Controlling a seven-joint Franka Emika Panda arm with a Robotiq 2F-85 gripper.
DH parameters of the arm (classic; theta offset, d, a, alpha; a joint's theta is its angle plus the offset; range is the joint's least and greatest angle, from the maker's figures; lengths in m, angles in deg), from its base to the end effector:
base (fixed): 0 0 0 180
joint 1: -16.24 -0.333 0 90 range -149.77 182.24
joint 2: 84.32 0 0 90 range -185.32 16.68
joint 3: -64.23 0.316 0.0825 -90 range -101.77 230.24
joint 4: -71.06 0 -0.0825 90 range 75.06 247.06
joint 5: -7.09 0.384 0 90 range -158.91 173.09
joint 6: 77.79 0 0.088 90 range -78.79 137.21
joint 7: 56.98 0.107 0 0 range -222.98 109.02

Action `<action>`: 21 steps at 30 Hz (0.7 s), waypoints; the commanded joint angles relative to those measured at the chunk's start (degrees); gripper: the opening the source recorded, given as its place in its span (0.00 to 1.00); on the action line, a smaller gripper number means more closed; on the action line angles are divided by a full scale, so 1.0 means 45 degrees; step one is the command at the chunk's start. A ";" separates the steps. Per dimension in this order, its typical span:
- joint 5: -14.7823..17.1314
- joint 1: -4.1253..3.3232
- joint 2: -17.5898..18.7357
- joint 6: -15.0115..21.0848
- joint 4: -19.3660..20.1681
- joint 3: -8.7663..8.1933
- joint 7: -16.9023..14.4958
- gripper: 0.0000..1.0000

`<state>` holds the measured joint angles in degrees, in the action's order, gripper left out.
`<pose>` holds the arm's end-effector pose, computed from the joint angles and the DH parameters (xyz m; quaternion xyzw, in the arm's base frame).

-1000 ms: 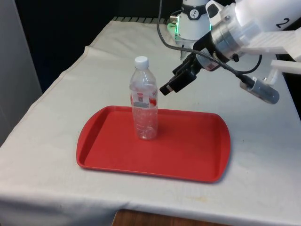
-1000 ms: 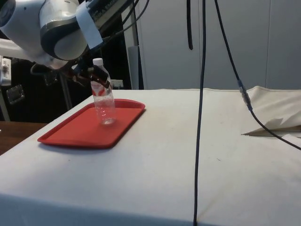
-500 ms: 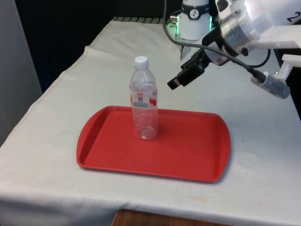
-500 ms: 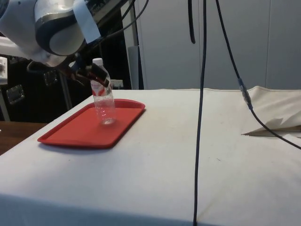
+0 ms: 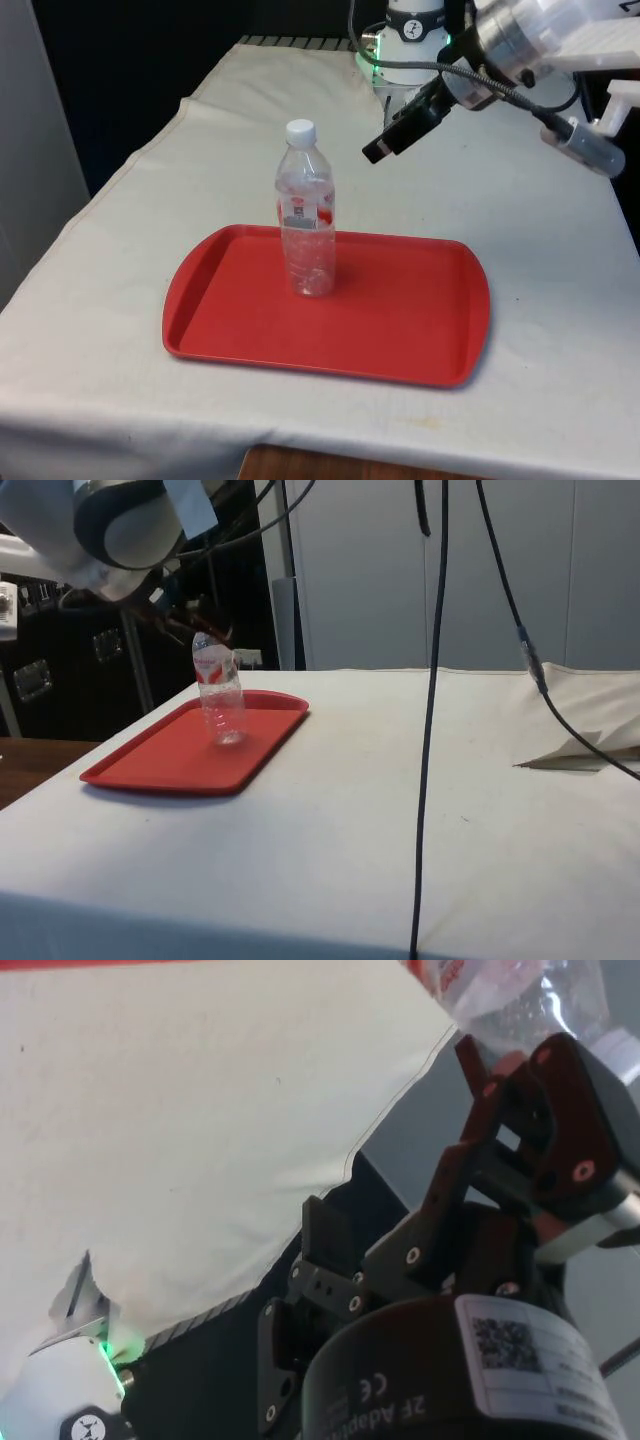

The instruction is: Place the bottle upright on the tray.

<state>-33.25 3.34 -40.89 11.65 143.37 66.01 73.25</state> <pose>0.6970 0.1050 0.3002 0.5517 -0.7374 0.2462 0.3023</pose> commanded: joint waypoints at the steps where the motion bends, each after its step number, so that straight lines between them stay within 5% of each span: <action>1: 0.0127 0.0089 -0.0191 0.0318 0.0216 0.0089 0.0089 1.00; 3: 0.0051 0.0013 -0.0140 0.0038 0.0153 0.0038 0.0038 1.00; 21: 0.0764 0.0293 -0.1235 0.0547 0.1171 0.0318 0.0267 1.00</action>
<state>-30.38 4.15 -45.71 12.51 147.89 67.10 74.29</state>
